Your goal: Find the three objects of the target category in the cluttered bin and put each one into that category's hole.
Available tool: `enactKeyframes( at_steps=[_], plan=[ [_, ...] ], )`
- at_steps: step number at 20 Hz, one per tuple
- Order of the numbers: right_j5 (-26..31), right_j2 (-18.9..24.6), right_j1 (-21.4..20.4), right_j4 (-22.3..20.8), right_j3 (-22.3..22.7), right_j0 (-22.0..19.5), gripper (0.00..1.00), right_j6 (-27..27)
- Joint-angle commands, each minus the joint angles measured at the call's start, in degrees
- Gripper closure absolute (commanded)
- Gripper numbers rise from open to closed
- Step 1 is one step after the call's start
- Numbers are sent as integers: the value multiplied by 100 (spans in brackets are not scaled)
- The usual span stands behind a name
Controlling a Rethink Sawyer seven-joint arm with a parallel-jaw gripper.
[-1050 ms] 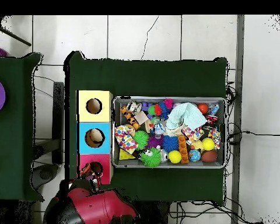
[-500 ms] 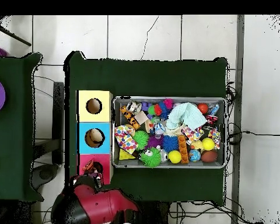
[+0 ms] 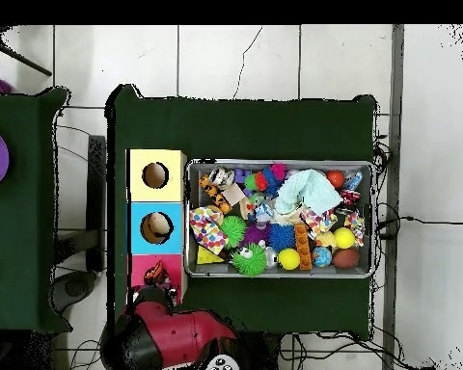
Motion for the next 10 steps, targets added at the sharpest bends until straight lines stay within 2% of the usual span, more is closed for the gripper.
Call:
enactKeyframes(
  at_steps=[1,8,9,10],
  plan=[
    [-266,-109,409,122,-65,-92,100,1120],
    [-267,-244,434,155,-114,75,100,1053],
    [-389,-325,444,155,-111,154,0,1081],
    [-436,-385,449,169,-114,215,0,1090]
  ],
)
